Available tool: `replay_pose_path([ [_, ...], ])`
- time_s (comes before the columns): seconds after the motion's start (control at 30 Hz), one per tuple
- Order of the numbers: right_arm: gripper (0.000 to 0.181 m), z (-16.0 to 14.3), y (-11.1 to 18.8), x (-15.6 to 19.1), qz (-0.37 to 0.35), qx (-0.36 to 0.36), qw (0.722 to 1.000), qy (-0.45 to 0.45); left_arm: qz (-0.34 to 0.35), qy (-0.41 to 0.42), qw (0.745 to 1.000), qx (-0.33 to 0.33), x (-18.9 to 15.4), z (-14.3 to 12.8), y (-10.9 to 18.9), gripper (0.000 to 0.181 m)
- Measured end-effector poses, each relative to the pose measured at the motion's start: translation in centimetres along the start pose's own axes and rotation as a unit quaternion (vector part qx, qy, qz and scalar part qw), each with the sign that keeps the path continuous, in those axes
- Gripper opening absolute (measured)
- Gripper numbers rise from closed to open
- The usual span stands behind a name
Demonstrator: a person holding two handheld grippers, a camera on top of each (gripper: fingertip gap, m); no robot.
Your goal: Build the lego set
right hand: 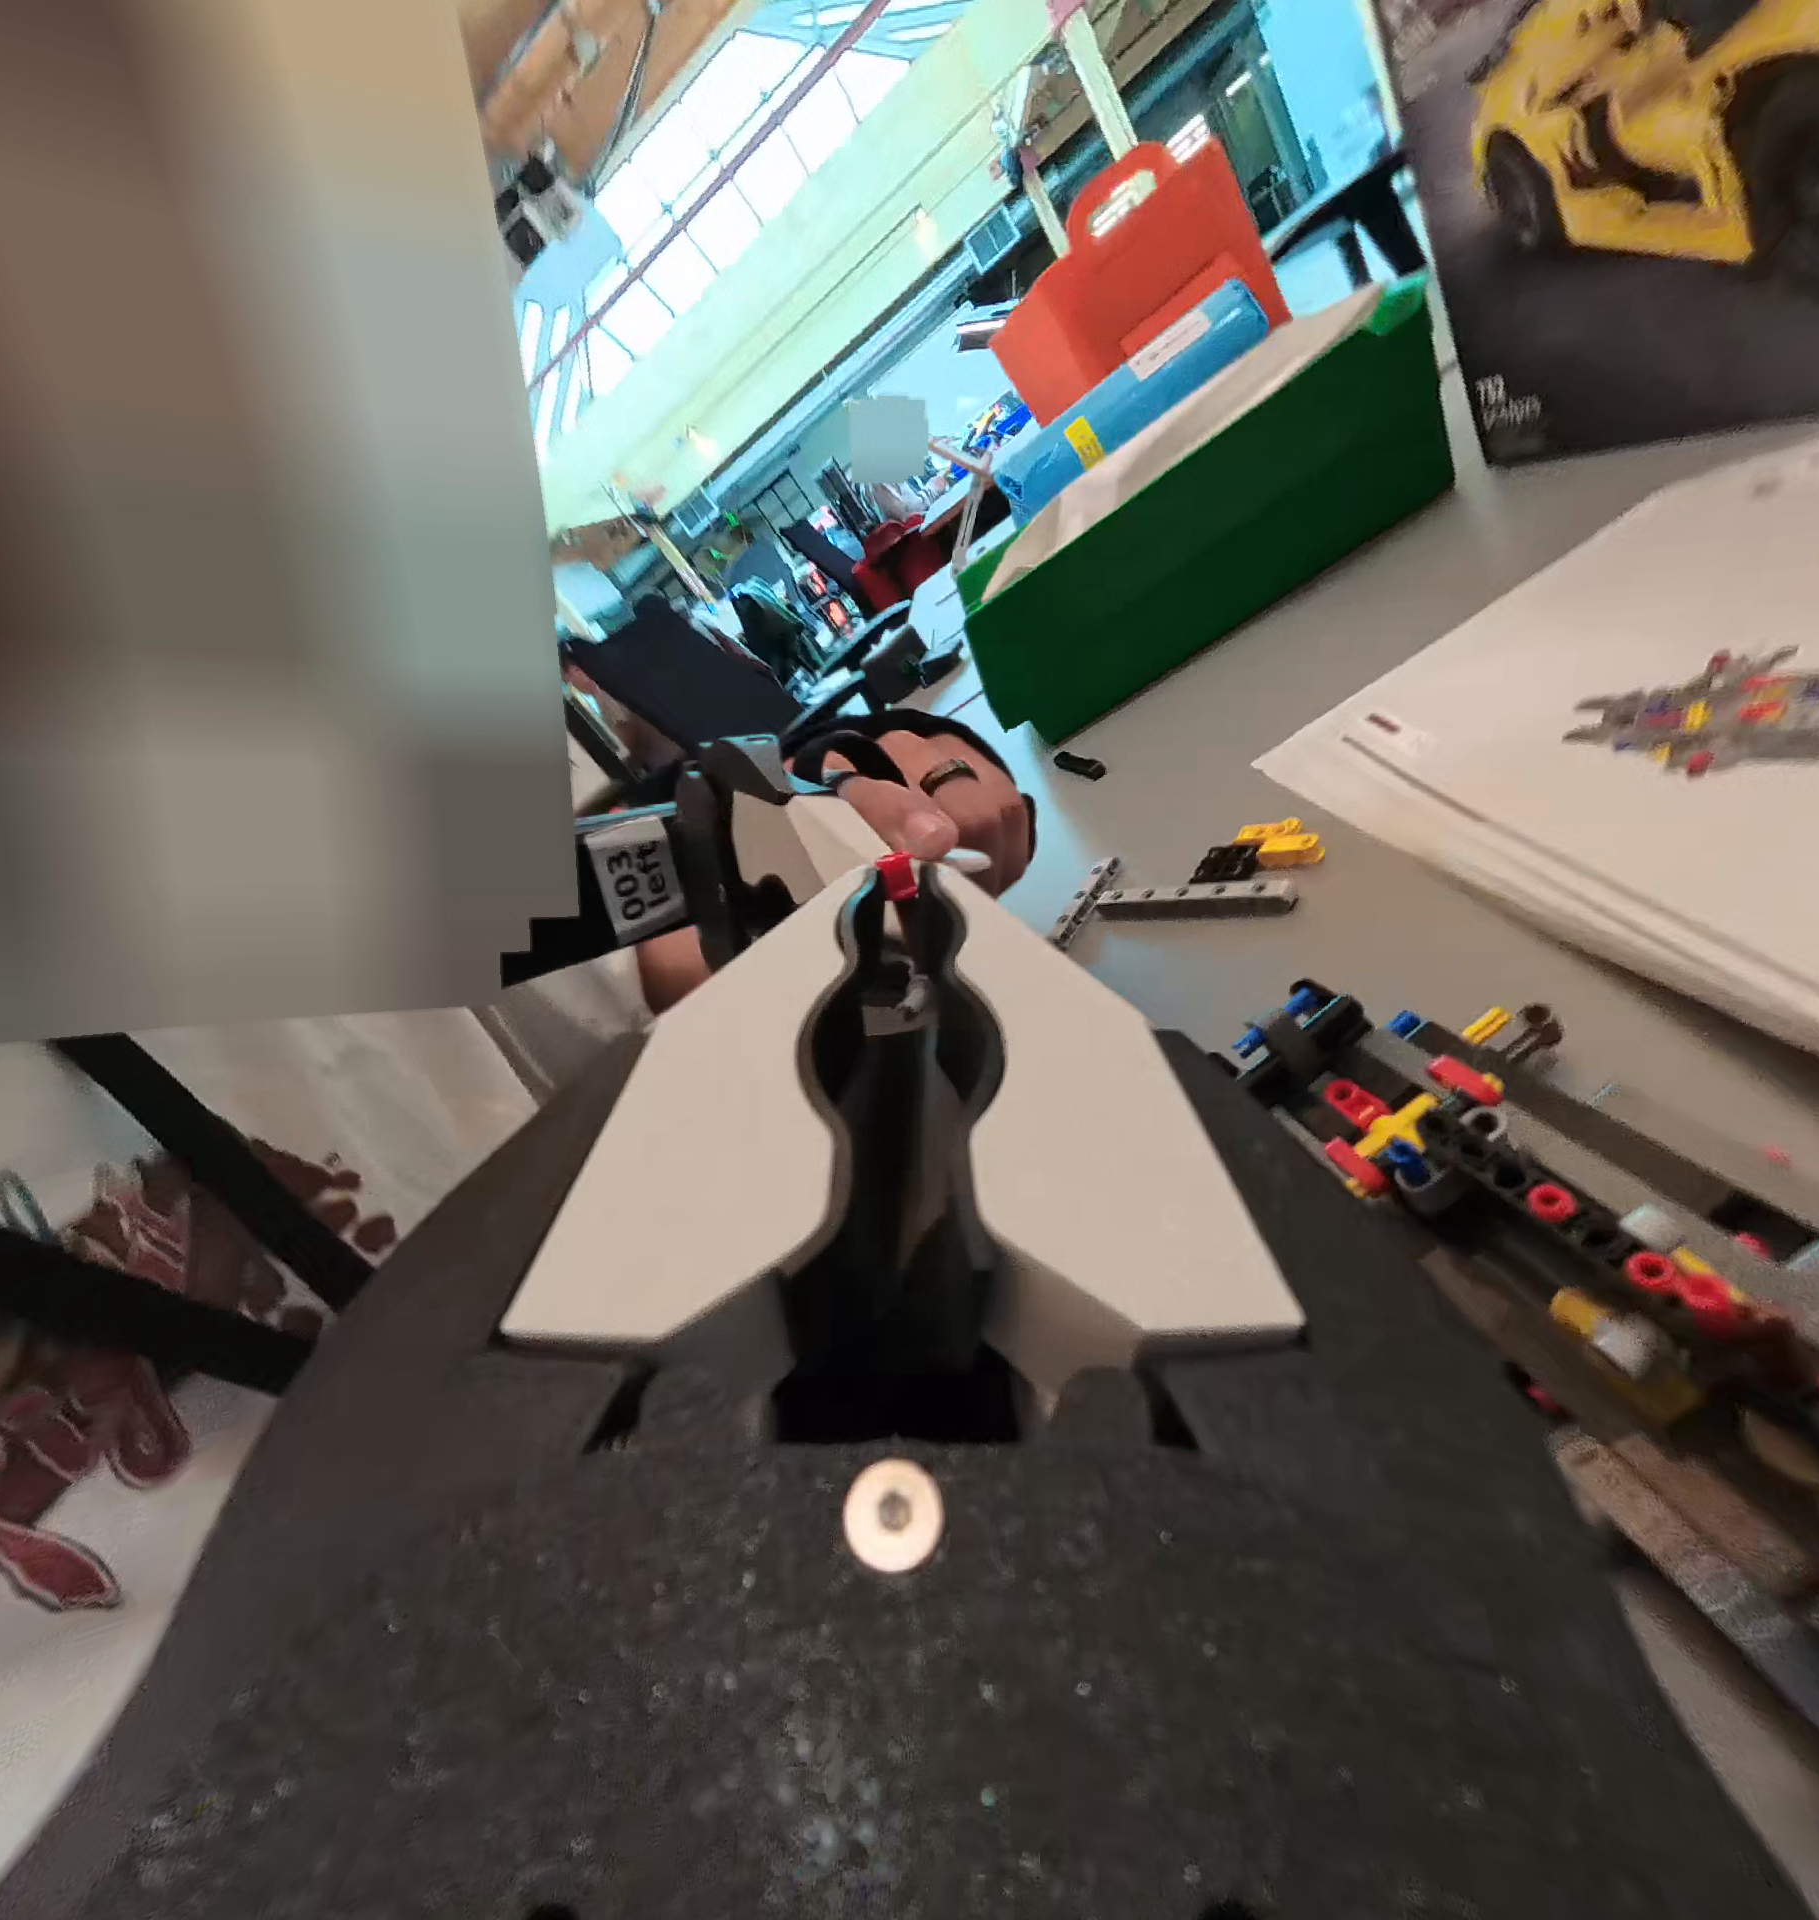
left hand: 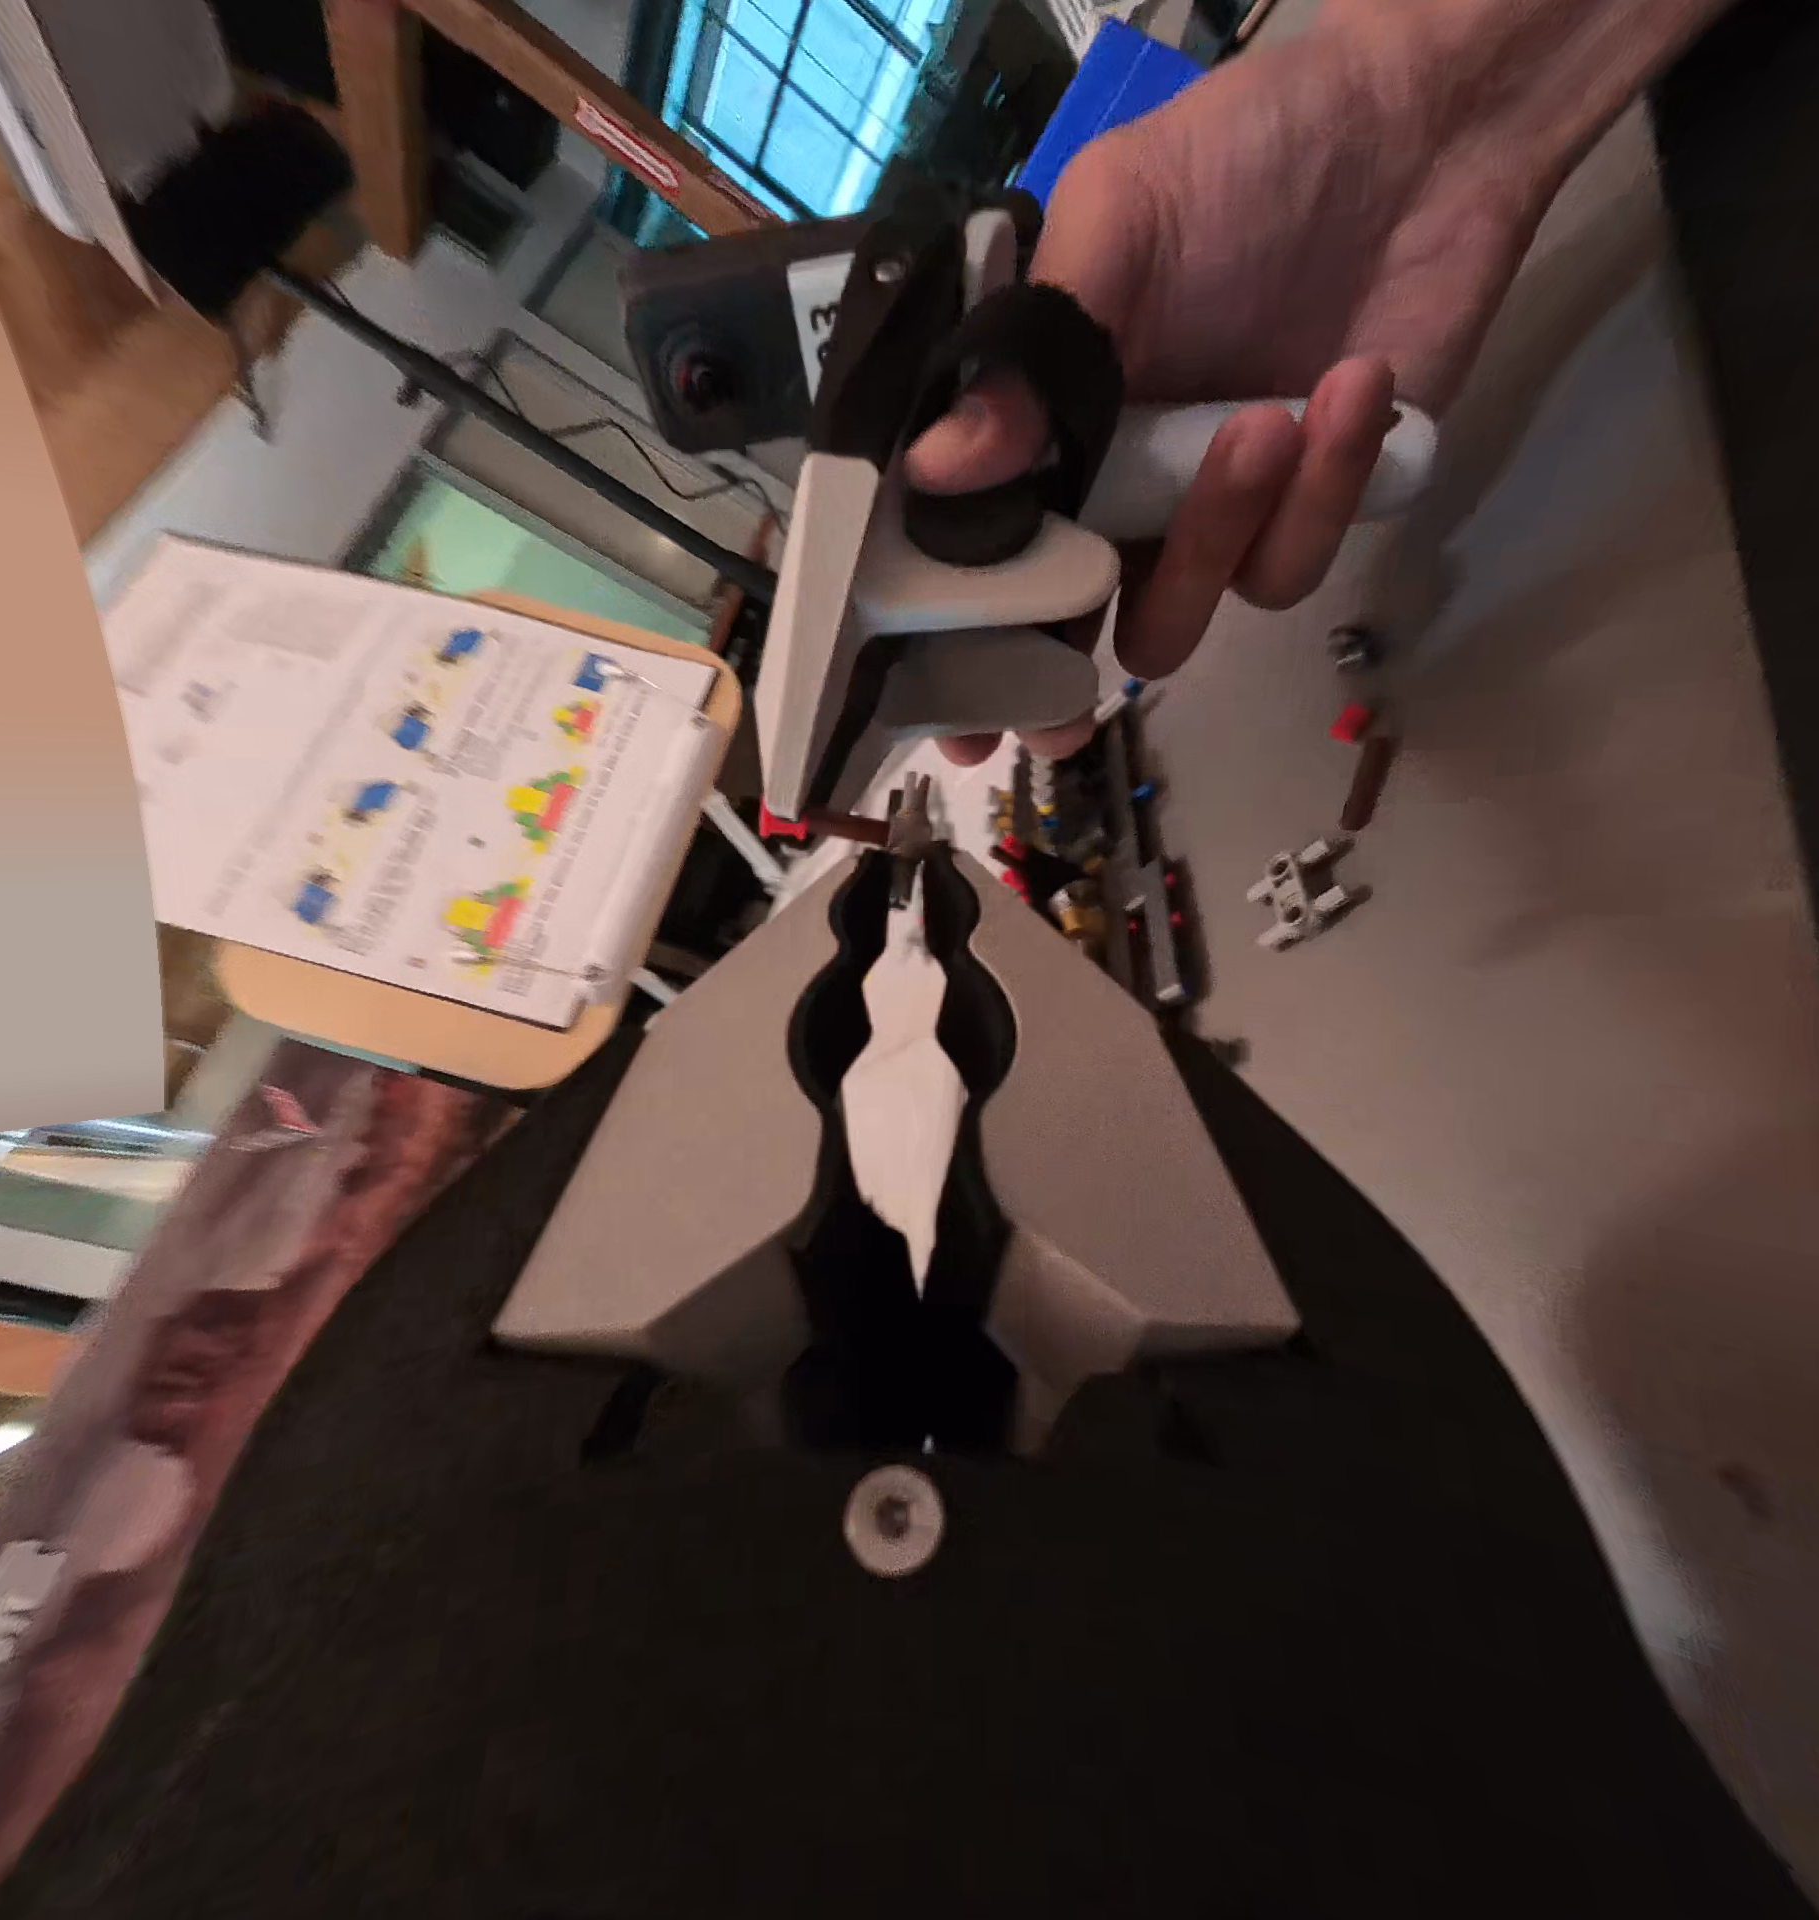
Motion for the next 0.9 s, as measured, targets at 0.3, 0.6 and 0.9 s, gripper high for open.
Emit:
replay_pose_path([
  [0.3, 0.005, -0.6, 0.5, 1.8, 0.022, 0.015, 0.991, 0.131, 0.062, -0.114, 0.991, -0.012, -0.6, 1.4, 0.6, 0.006],
  [0.6, 0.005, -0.8, 0.7, 2.1, 0.040, 0.017, 0.990, 0.134, 0.065, -0.116, 0.991, -0.015, -0.8, 1.7, 0.6, 0.006],
  [0.9, 0.005, -1.0, 0.5, 1.7, 0.041, 0.014, 0.991, 0.127, 0.039, -0.062, 0.997, -0.011, -0.7, 1.5, 0.3, 0.005],
])
Point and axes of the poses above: each gripper's, where its closed fingertips meet, y back along the fingers, z out of its top, x = y × z across the jaws, the point moved 4 cm from there along y, back along the fingers, and after that the axes turned 3 degrees about -z, right-handed, at the moved point
